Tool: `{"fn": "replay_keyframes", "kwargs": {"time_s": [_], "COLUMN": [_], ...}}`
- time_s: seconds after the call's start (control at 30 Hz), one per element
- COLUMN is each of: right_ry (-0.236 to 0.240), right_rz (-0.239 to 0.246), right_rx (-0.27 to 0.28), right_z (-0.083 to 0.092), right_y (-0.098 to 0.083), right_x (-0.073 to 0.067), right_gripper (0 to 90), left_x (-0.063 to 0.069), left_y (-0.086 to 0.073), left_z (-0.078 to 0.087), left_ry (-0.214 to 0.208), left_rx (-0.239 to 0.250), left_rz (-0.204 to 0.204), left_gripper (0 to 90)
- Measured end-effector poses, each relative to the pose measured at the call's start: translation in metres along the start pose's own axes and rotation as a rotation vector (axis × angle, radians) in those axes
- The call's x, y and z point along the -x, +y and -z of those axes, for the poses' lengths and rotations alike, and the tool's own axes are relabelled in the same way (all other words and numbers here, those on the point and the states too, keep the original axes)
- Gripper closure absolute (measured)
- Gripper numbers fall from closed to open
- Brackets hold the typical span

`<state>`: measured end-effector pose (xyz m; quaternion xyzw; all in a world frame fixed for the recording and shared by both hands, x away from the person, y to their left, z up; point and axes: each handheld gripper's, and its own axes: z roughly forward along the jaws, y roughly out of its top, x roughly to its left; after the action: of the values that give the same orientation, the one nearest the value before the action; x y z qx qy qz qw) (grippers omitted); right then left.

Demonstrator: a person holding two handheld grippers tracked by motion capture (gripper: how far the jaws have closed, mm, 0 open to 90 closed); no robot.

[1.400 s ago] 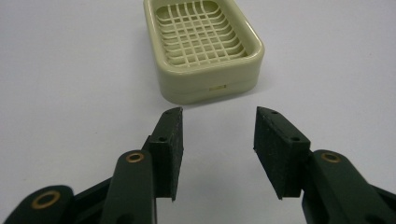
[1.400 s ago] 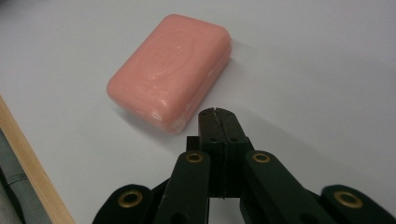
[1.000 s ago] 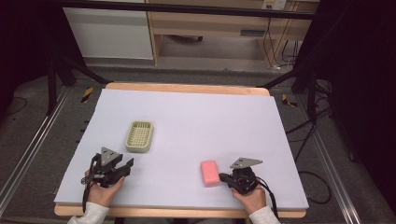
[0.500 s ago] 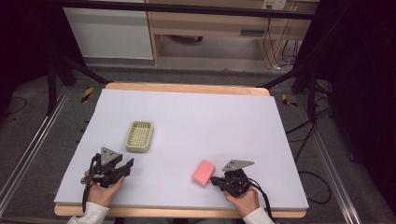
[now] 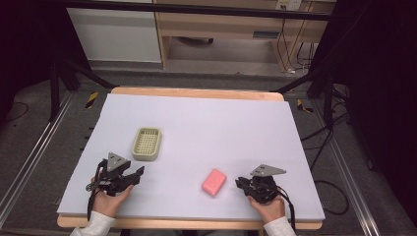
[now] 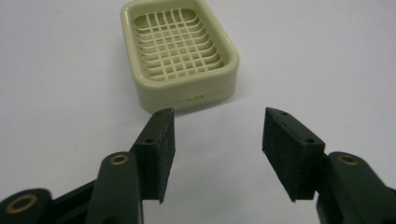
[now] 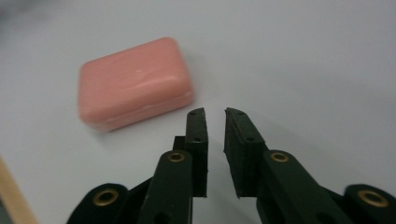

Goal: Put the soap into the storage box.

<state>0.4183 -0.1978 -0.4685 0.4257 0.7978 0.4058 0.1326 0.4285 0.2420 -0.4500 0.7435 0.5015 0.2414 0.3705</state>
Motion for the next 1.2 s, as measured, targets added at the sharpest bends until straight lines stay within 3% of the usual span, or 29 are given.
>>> {"fn": "replay_keyframes", "kwargs": {"time_s": [0.03, 0.27, 0.3, 0.43, 0.5, 0.6, 0.7, 0.8, 1.07, 1.2], "right_ry": [0.000, -0.192, -0.192, -0.286, -0.291, -0.335, -0.342, -0.360, -0.363, -0.356], "right_rz": [0.000, -0.048, -0.048, -0.067, -0.080, -0.084, -0.097, -0.097, -0.088, -0.088], "right_rx": [0.000, 0.043, 0.043, 0.060, 0.062, 0.062, 0.058, 0.061, 0.060, 0.058], "right_z": [0.000, 0.015, 0.015, 0.020, 0.022, 0.024, 0.024, 0.024, 0.023, 0.023], "right_y": [0.000, -0.007, -0.007, -0.013, -0.014, -0.018, -0.019, -0.020, -0.020, -0.019], "right_x": [0.000, 0.034, 0.034, 0.051, 0.053, 0.064, 0.067, 0.068, 0.066, 0.065], "right_gripper": [76.6, 61.5, 61.5, 53.4, 53.0, 48.9, 46.8, 43.5, 42.0, 42.0], "left_x": [0.001, 0.016, 0.016, 0.030, 0.033, 0.045, 0.050, 0.064, 0.092, 0.098], "left_y": [0.001, 0.015, 0.015, 0.023, 0.025, 0.032, 0.036, 0.046, 0.060, 0.064], "left_z": [0.000, -0.001, -0.001, -0.001, -0.001, -0.003, -0.004, -0.005, -0.008, -0.011], "left_ry": [-0.003, -0.066, -0.066, -0.100, -0.105, -0.123, -0.135, -0.166, -0.202, -0.215], "left_rx": [-0.002, -0.018, -0.018, -0.033, -0.039, -0.046, -0.043, -0.041, -0.043, -0.052], "left_rz": [-0.004, -0.034, -0.034, -0.071, -0.080, -0.108, -0.116, -0.136, -0.191, -0.200], "left_gripper": [43.4, 37.8, 37.4, 34.8, 33.6, 32.2, 31.7, 31.0, 30.3, 29.7]}}
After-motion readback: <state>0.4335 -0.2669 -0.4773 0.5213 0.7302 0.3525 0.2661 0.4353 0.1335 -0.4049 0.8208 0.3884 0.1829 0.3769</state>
